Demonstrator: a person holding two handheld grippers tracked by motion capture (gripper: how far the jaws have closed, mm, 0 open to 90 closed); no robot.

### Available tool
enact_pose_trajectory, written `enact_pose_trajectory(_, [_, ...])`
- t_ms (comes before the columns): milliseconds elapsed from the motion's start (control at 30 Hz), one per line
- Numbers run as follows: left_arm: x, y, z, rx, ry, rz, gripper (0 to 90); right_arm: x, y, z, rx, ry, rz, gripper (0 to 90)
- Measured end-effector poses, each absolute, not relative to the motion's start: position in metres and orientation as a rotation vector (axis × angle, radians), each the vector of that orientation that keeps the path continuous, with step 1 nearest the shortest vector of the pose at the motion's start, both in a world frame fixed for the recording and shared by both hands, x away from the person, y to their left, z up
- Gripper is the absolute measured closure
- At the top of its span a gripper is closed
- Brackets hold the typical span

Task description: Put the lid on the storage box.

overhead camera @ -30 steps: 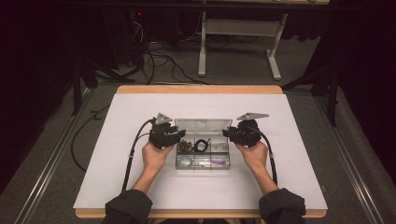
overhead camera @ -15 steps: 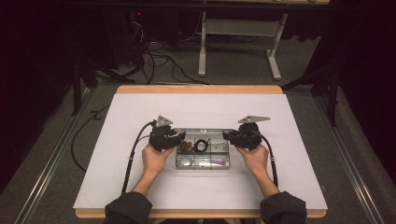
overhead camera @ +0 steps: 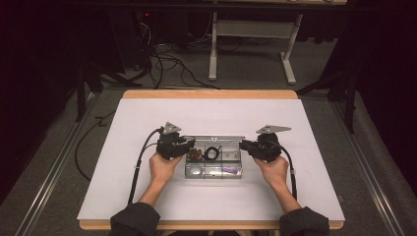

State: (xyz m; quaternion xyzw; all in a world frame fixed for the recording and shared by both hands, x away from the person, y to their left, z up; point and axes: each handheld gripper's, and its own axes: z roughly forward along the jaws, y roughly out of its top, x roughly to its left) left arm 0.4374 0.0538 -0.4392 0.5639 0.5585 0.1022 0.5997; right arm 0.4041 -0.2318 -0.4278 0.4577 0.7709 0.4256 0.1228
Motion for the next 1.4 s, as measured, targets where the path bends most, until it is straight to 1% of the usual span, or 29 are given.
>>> enact_pose_trajectory(133, [0.437,0.054,-0.439,1.307,1.297,0.236,60.4,0.403,-0.232,-0.428,1.323,2.262,1.248,87.9])
enact_pose_trajectory(233, [0.437,0.054,-0.439,1.304,1.301,0.232,61.2,0.404,-0.232,-0.427,1.319,2.261,1.259,89.4])
enact_pose_trajectory(400, [0.437,0.055,-0.439,1.308,1.301,0.234,62.2,0.404,-0.230,-0.427,1.309,2.264,1.265,90.0])
enact_pose_trajectory(500, [0.437,0.057,-0.440,1.304,1.305,0.228,64.8,0.404,-0.230,-0.427,1.312,2.264,1.267,90.0])
enact_pose_trajectory(733, [0.438,0.064,-0.443,1.312,1.333,0.212,75.7,0.404,-0.230,-0.427,1.313,2.263,1.271,90.0])
enact_pose_trajectory(1100, [0.433,0.071,-0.446,1.324,1.337,0.156,88.1,0.404,-0.230,-0.428,1.311,2.269,1.273,89.9])
enact_pose_trajectory(1167, [0.432,0.070,-0.445,1.322,1.332,0.148,89.5,0.403,-0.230,-0.429,1.310,2.271,1.271,89.9])
enact_pose_trajectory(1400, [0.430,0.070,-0.441,1.306,1.317,0.133,89.8,0.403,-0.230,-0.430,1.309,2.275,1.268,89.9])
